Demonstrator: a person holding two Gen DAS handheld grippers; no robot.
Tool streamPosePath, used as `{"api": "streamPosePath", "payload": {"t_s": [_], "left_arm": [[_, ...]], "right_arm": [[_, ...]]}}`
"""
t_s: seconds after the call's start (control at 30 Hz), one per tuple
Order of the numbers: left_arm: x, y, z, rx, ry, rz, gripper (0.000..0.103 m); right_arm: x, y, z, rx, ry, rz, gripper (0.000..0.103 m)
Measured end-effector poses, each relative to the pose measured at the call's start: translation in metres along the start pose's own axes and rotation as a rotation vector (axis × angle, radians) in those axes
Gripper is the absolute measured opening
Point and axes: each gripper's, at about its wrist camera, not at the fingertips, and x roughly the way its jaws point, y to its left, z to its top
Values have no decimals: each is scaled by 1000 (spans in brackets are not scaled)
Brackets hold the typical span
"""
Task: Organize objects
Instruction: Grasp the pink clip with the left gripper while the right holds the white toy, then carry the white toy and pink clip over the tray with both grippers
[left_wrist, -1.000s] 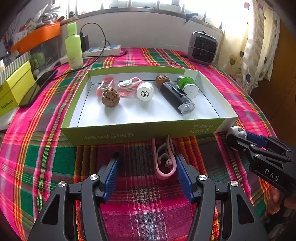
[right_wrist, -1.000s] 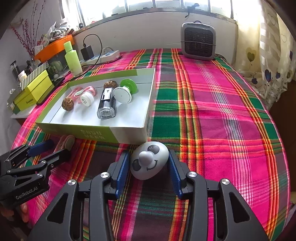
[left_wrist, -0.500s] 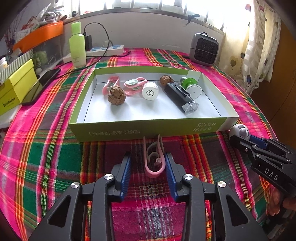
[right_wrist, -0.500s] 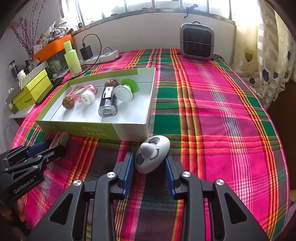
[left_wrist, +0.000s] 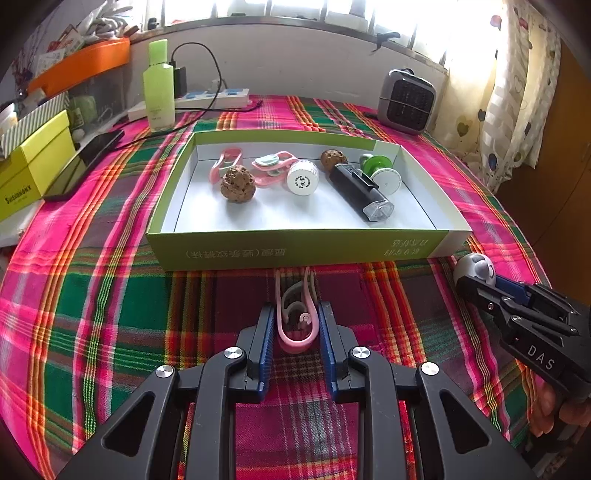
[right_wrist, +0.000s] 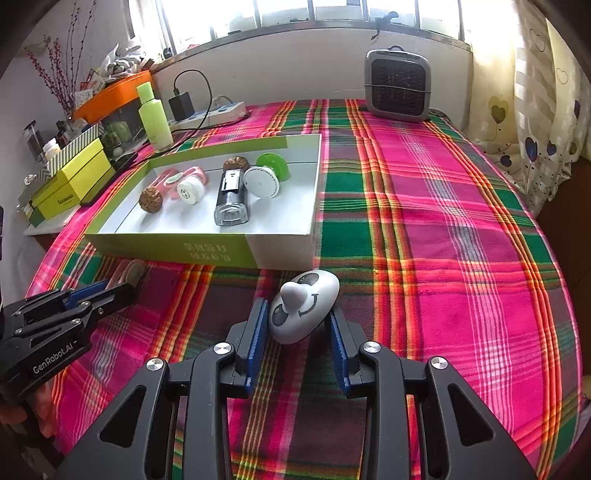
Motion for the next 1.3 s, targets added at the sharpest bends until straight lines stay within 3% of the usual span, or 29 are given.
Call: {"api": "streamPosePath", "payload": {"t_s": [0.6, 1.3], "left_arm": [[-17, 2, -3, 9, -28, -16, 21], [-29, 2, 17, 20, -65, -29, 21]], "right_arm": [[-16, 21, -6, -17, -28, 69, 33], [-26, 36, 13, -52, -76, 91, 33]]}}
